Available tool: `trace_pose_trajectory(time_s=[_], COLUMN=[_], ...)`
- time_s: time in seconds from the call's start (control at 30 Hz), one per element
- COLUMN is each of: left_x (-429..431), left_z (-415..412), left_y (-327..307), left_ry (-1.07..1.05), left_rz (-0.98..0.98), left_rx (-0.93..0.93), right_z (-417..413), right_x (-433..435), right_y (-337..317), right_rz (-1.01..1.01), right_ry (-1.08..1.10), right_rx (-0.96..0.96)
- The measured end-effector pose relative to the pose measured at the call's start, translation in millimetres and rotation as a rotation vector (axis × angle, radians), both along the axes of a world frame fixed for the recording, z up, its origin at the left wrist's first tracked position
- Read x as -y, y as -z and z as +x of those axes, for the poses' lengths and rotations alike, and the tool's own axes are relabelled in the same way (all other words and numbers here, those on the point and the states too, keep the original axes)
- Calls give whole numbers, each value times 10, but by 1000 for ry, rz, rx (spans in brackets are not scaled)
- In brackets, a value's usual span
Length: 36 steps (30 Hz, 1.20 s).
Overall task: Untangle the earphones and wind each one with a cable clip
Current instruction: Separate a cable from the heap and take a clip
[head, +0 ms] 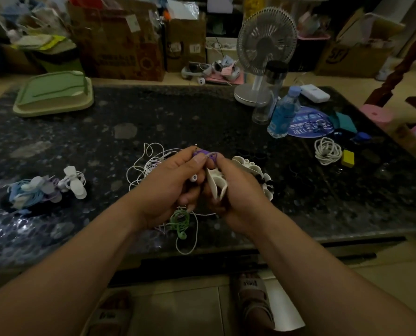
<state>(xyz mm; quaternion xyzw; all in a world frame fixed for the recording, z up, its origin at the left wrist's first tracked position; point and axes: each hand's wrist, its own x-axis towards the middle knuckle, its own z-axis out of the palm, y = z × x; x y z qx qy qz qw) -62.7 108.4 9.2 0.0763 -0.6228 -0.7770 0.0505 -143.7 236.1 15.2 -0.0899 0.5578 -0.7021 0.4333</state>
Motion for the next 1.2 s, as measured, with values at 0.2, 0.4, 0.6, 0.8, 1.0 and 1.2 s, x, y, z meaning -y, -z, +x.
trace_pose_trajectory(time_s=[0.2, 0.4, 0.6, 0.8, 1.0, 1.2], left_x=[18, -35, 0, -20, 19, 66], left_z=[35, 84, 133, 123, 136, 151], left_y=[22, 66, 35, 42, 49, 17], left_ry=[-51, -96, 92, 117, 79, 110], left_rz=[10, 112, -182, -86, 185, 218], left_rx=[29, 65, 97, 83, 61, 88], right_z=[64, -44, -98, -162, -121, -98], right_x=[39, 58, -6, -97, -209, -276], right_y=[9, 106, 141, 126, 41, -59], right_rz=[35, 121, 120, 137, 179, 80], right_ry=[79, 112, 65, -114, -145, -277], right_rx=[-30, -133, 7, 84, -475, -708])
